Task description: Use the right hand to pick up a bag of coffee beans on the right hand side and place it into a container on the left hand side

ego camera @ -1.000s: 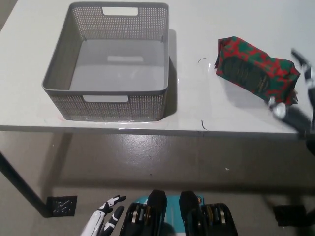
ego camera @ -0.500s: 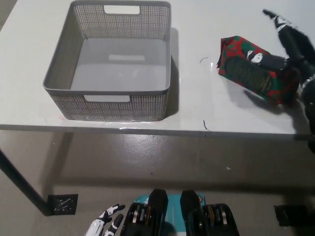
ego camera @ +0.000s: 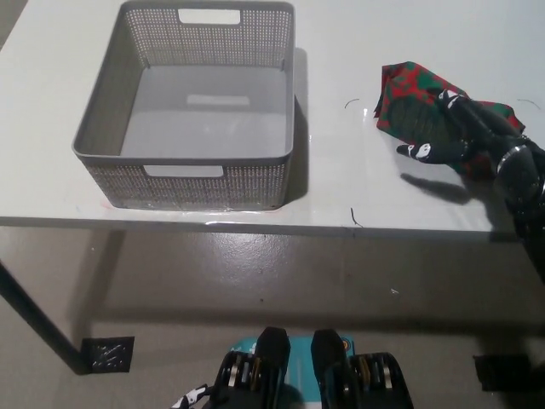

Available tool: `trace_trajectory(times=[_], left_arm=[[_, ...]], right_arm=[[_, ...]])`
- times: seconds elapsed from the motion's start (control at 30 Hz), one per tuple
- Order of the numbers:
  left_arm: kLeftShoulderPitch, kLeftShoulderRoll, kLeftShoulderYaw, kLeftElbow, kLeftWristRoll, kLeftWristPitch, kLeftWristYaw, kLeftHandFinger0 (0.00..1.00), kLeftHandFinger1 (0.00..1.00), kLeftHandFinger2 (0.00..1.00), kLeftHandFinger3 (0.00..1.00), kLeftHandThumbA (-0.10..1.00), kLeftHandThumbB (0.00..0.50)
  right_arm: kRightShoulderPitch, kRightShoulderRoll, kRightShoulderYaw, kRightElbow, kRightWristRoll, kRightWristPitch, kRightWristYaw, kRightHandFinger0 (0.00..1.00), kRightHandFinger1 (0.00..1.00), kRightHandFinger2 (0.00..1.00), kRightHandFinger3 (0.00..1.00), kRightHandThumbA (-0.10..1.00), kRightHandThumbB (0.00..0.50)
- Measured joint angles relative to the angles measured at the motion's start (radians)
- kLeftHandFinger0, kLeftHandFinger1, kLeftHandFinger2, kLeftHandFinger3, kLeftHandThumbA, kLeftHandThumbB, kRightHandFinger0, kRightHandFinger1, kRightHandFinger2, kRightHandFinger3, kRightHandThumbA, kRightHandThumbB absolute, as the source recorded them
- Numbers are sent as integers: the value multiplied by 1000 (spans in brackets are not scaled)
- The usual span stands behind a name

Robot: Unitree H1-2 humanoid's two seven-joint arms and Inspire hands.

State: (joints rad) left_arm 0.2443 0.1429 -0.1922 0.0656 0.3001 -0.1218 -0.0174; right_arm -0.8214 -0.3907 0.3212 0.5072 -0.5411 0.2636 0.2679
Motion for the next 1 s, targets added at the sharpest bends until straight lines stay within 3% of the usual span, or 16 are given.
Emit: trace_trajectory(times=[0.73, 1.0], left_arm=[[8, 0, 1, -2, 2, -4, 0, 1000, 1000, 1000, 1000, 1000, 312], [8, 0, 1, -2, 3, -4, 0, 1000, 1000, 1000, 1000, 1000, 314]], right_arm=[[-25, -69, 13, -196, -13, 77, 100, 1000, 1000, 1000, 1000, 911, 500], [-55, -94, 13, -253, -22, 115, 138, 1000, 1000, 1000, 1000, 850, 500]])
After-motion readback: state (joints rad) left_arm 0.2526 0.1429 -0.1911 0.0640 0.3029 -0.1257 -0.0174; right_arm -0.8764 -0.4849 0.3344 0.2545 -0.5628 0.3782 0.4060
